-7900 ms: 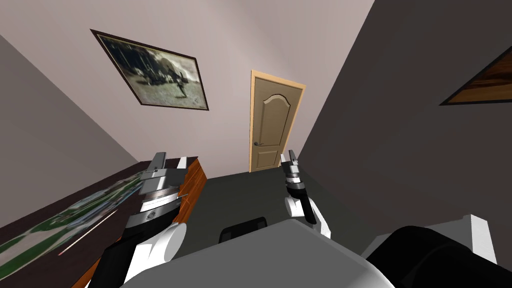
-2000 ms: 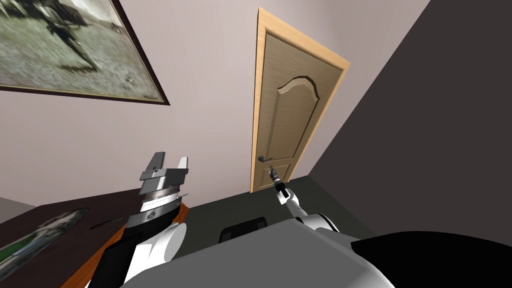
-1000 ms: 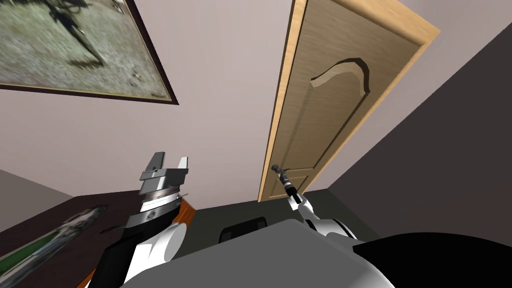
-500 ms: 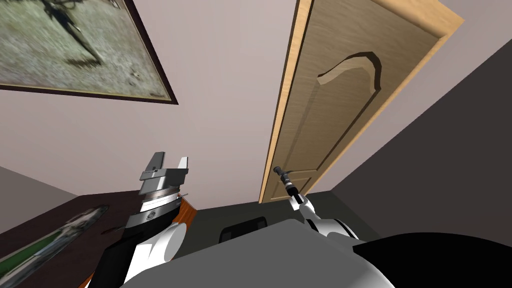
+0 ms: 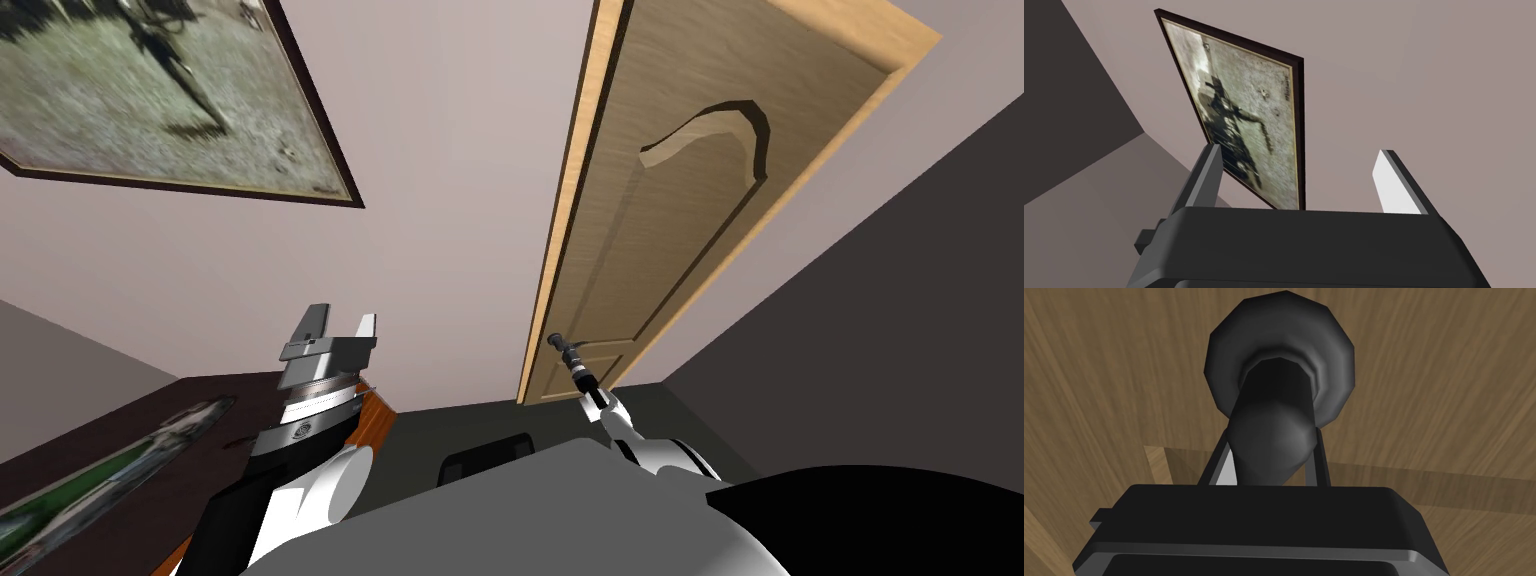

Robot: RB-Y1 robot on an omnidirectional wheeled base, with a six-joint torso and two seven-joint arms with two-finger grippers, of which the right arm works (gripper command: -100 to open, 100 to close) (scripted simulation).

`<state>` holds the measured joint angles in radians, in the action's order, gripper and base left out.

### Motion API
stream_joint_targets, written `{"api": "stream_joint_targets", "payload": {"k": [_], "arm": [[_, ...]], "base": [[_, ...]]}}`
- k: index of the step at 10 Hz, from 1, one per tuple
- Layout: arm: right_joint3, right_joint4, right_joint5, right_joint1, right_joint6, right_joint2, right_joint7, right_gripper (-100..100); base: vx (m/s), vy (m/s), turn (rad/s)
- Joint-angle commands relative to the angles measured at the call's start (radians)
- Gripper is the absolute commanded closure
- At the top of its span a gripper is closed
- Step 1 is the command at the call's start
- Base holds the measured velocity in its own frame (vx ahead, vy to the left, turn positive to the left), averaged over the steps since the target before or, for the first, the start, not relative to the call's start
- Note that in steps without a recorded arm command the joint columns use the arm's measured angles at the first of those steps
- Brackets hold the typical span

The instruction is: Pull the door open

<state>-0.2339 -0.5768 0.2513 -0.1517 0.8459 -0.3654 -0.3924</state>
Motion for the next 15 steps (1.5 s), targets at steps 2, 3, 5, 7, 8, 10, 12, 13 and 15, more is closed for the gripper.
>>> {"api": "stream_joint_targets", "payload": {"k": [2, 3, 5, 7, 8, 10, 12, 13, 15], "arm": [[0.014, -0.006, 0.024, 0.024, 0.032, -0.018, -0.037, 100], [0.020, -0.010, 0.035, 0.034, 0.045, -0.027, -0.054, 100], [0.030, -0.017, 0.055, 0.052, 0.071, -0.044, -0.086, 100], [0.040, -0.023, 0.074, 0.068, 0.096, -0.059, -0.116, 100], [0.043, -0.025, 0.071, 0.068, 0.086, -0.047, -0.110, 100], [0.047, -0.026, 0.080, 0.097, 0.126, -0.064, -0.131, 100], [0.048, -0.028, 0.084, 0.114, 0.151, -0.078, -0.143, 100], [0.049, -0.029, 0.087, 0.127, 0.169, -0.087, -0.152, 100], [0.050, -0.031, 0.092, 0.145, 0.194, -0.101, -0.165, 100]], "base": [[-0.180, -0.052, 0.097], [-0.205, -0.089, 0.113], [-0.231, -0.108, 0.118], [-0.201, -0.107, 0.112], [-0.091, -0.032, 0.026], [-0.162, -0.062, 0.162], [-0.203, -0.089, 0.150], [-0.159, -0.063, 0.111], [-0.157, -0.053, 0.113]]}}
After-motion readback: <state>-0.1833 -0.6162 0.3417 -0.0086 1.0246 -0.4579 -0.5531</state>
